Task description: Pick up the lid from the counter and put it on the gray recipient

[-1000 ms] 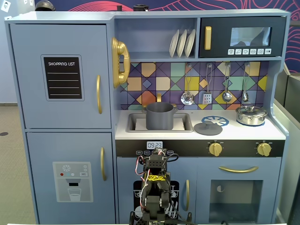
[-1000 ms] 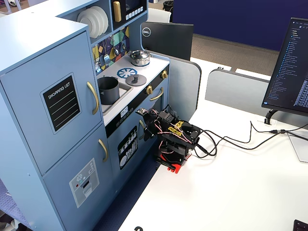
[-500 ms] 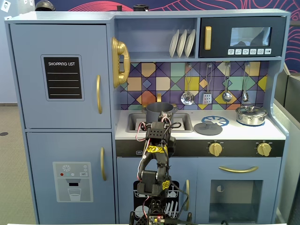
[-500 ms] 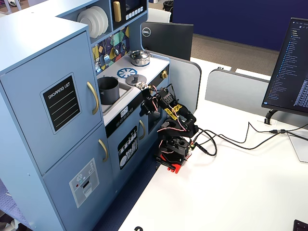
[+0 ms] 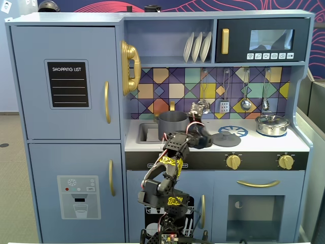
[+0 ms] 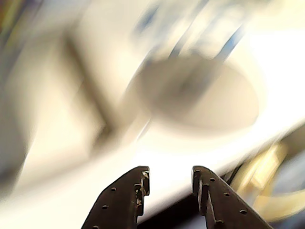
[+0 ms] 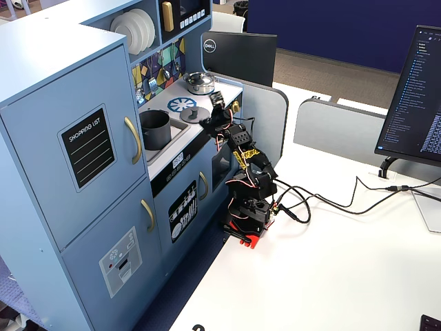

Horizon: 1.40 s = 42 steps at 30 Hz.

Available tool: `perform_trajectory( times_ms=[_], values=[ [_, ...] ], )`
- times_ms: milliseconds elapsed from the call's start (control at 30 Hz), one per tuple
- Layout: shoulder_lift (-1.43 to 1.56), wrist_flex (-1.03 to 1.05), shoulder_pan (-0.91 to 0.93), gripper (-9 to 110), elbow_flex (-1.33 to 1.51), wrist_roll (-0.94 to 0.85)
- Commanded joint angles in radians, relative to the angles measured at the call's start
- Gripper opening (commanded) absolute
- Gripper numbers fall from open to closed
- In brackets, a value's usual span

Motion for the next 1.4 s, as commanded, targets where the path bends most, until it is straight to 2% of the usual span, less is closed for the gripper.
perform_trajectory(
  times_ms=[0, 133, 233, 400, 633, 1367],
  values=[
    [-0.034, -0.183, 0.06, 4, 0.014, 0.037],
    [-0.086, -0.347, 0.101, 23, 0.08, 0.052],
    [-0.124, -0.514, 0.1, 27, 0.146, 0.057],
    [-0.213, -0.675, 0.087, 29, 0.172, 0.055],
    [-0.342, -0.709, 0.086, 33, 0.092, 0.034],
    [-0.726, -0.819, 0.061, 28, -0.143, 0.035]
  ],
)
